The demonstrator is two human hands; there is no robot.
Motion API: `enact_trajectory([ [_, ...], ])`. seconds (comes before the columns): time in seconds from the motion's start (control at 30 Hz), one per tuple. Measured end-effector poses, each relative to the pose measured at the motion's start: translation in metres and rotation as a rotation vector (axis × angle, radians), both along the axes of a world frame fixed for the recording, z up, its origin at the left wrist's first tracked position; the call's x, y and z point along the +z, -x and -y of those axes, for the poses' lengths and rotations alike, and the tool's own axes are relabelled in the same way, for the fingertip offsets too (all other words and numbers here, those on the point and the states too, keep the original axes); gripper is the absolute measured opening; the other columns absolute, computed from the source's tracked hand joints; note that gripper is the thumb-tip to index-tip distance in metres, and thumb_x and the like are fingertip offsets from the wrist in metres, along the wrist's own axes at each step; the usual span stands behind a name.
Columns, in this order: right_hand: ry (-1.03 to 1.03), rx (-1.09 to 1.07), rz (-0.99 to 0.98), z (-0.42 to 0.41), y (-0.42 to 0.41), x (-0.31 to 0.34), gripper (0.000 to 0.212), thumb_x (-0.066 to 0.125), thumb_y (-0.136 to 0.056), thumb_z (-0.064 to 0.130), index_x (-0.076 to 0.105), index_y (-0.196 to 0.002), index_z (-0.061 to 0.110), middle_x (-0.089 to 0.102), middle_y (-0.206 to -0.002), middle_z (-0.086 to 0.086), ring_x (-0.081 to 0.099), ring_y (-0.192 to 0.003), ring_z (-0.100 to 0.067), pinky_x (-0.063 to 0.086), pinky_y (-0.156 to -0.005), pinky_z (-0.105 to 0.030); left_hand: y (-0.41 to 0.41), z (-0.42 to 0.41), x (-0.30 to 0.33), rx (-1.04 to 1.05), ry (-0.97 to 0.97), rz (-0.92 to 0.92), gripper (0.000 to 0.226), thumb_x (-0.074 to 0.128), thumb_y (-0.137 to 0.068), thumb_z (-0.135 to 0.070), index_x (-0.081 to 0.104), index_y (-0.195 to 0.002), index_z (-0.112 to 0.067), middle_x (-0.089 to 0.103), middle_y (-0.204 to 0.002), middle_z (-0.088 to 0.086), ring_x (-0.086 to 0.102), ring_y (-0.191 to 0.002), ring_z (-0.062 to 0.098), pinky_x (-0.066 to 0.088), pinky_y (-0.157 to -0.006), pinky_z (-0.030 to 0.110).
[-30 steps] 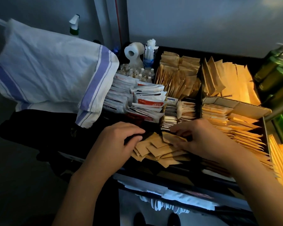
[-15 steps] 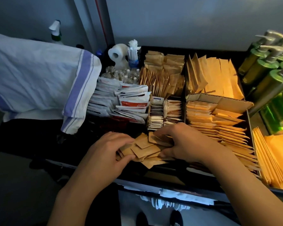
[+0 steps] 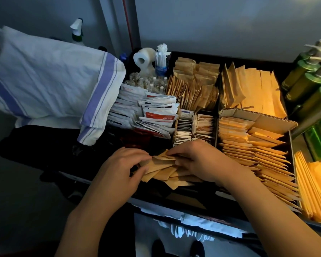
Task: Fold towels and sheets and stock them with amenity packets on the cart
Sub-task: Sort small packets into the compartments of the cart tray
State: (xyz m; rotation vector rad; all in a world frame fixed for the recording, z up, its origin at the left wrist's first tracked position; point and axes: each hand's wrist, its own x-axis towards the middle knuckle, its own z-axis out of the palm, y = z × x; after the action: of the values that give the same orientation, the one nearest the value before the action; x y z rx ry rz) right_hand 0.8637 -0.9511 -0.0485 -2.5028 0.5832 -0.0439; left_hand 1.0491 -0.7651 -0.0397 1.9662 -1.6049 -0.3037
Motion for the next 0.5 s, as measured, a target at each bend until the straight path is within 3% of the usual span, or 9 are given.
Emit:
enact_trajectory([
  [0.13, 0.092, 0.085, 0.109, -0.006, -0.005, 0.008, 0.028, 0.058, -0.100, 0.019, 0.072, -0.124, 0.027, 0.072, -0.116, 0.009, 0.065, -0.109, -0.012, 0.052, -0.094, -0.034, -0.002, -0.005, 0.003, 0.028, 0.050, -0.021, 0.031, 0.074, -0.090, -0.011, 0.076, -0.117, -0.025, 0.067, -0.115, -0.019, 0.062, -0.113, -0.001, 0.047, -0.101, 0.019],
  [0.3, 0.212, 0.121, 0.121, -0.026, -0.020, 0.007, 0.032, 0.059, -0.099, 0.026, 0.067, -0.129, 0.035, 0.065, -0.131, 0.020, 0.048, -0.135, -0.010, 0.037, -0.108, -0.043, -0.007, -0.015, 0.006, 0.079, 0.071, -0.008, 0.046, 0.070, -0.087, 0.000, 0.072, -0.124, -0.027, 0.064, -0.119, -0.021, 0.059, -0.116, -0.003, 0.045, -0.102, 0.014],
  [0.5, 0.065, 0.186, 0.021, -0.027, -0.028, 0.005, 0.055, 0.068, -0.082, 0.013, 0.063, -0.133, 0.033, 0.060, -0.128, 0.020, 0.057, -0.114, -0.006, 0.052, -0.092, -0.029, -0.008, -0.020, -0.002, -0.034, -0.094, 0.040, 0.076, 0.077, -0.075, -0.004, 0.057, -0.138, -0.043, 0.050, -0.132, -0.031, 0.048, -0.126, -0.002, 0.044, -0.107, 0.028],
])
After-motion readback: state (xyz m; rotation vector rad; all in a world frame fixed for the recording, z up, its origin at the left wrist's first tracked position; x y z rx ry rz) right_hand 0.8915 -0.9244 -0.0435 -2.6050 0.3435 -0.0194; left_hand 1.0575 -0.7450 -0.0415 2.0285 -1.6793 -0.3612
